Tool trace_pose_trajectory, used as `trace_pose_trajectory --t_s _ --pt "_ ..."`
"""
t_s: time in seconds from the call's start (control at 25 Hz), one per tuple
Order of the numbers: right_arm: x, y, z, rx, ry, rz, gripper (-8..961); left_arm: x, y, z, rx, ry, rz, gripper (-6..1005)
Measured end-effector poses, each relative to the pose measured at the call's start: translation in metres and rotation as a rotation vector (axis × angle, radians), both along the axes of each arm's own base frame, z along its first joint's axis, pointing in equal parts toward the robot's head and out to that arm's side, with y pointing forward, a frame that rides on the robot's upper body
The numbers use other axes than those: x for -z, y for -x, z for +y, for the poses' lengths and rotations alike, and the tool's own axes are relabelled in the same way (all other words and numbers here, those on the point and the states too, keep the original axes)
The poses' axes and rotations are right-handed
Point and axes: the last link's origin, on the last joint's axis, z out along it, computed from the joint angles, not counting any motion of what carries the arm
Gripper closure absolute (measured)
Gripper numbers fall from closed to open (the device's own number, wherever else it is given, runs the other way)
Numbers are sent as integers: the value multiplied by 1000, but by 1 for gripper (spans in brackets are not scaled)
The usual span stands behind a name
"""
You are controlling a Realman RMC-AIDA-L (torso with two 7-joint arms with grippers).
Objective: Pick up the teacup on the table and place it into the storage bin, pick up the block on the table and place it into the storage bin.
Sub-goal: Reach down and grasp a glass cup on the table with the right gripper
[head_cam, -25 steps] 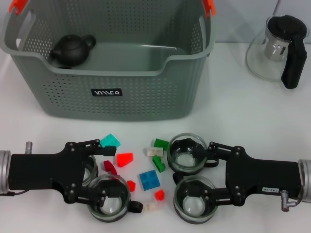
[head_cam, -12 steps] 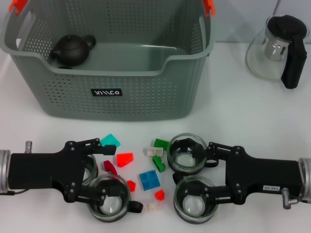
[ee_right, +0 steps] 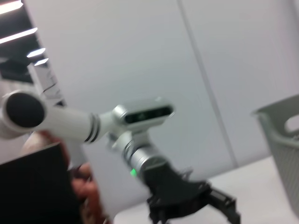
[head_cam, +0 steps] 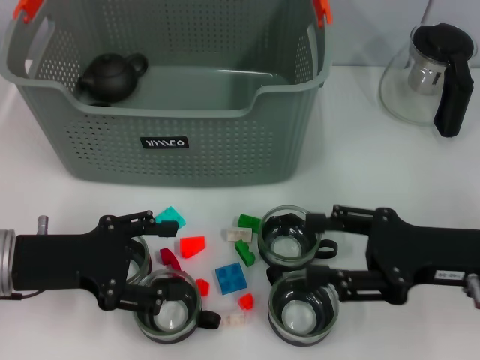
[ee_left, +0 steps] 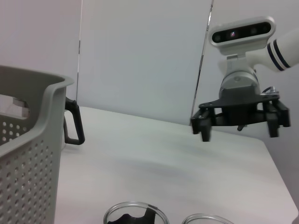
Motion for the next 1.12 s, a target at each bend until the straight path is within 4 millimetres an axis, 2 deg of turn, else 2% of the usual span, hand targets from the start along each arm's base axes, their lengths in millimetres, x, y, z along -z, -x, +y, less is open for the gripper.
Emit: trace_pose_trajectory --t_s 0.12,0.32,0.6,0.84,1.12 --pt "-11 2 2 -11 71 -70 96 0 0 0 -1 -1 1 69" --pt "-26 7 15 43 187 -292 178 -1 1 1 -7 -9 1 69" --pt "-42 37 37 6 206 -569 262 -2 2 2 -17 -25 -7 70" --pt "-35 67 54 -57 242 -744 304 -5 5 1 -36 -44 -14 71" --pt "-10 98 60 -142 285 -950 299 -6 9 -4 -53 -50 -19 71"
